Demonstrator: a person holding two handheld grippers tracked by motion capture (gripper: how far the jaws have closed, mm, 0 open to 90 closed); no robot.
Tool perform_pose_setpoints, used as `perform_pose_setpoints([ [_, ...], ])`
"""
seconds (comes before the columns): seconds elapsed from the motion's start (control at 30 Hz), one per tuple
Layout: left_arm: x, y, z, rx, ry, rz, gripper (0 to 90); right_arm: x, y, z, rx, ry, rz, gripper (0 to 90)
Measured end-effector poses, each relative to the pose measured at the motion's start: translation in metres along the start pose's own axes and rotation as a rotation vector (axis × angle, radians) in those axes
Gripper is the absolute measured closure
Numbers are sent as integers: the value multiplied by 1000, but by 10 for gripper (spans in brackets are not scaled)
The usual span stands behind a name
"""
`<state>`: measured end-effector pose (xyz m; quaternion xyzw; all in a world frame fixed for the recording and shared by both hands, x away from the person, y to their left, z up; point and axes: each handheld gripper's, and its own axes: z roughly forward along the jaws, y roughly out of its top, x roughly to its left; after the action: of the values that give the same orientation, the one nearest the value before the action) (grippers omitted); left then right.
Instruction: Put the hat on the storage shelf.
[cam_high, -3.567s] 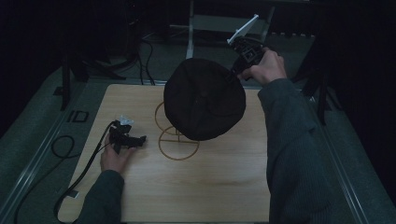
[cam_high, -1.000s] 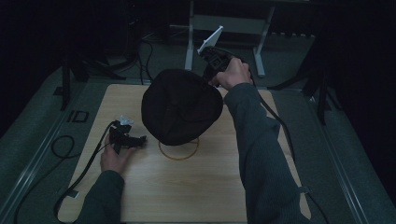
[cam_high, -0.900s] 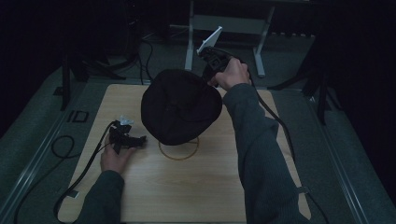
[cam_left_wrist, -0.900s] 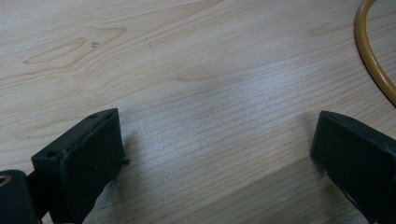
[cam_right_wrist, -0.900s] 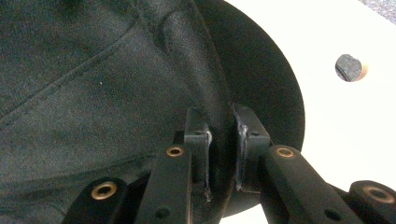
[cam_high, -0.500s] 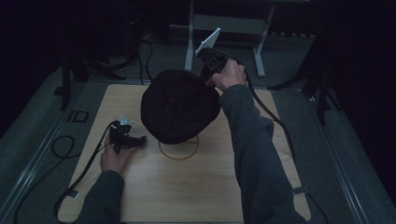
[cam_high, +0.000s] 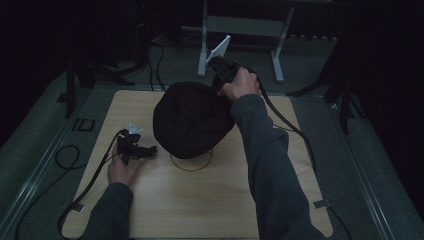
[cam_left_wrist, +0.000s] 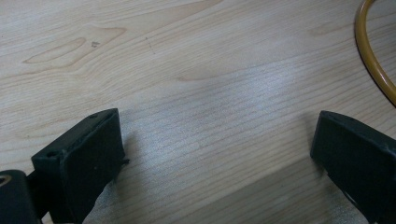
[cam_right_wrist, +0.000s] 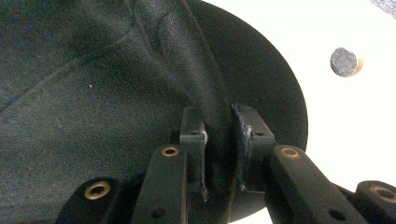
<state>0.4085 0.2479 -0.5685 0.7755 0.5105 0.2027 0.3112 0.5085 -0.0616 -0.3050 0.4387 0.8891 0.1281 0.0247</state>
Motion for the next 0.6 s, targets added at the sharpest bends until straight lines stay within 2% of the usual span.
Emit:
perform_pose_setpoints([
  [0.3,0,0,0,-1,1,-1,22,4,0,9,4,-24,-22,759],
  [0.6,0,0,0,-2,1,-2,22,4,0,14,2,-21,-31,760],
])
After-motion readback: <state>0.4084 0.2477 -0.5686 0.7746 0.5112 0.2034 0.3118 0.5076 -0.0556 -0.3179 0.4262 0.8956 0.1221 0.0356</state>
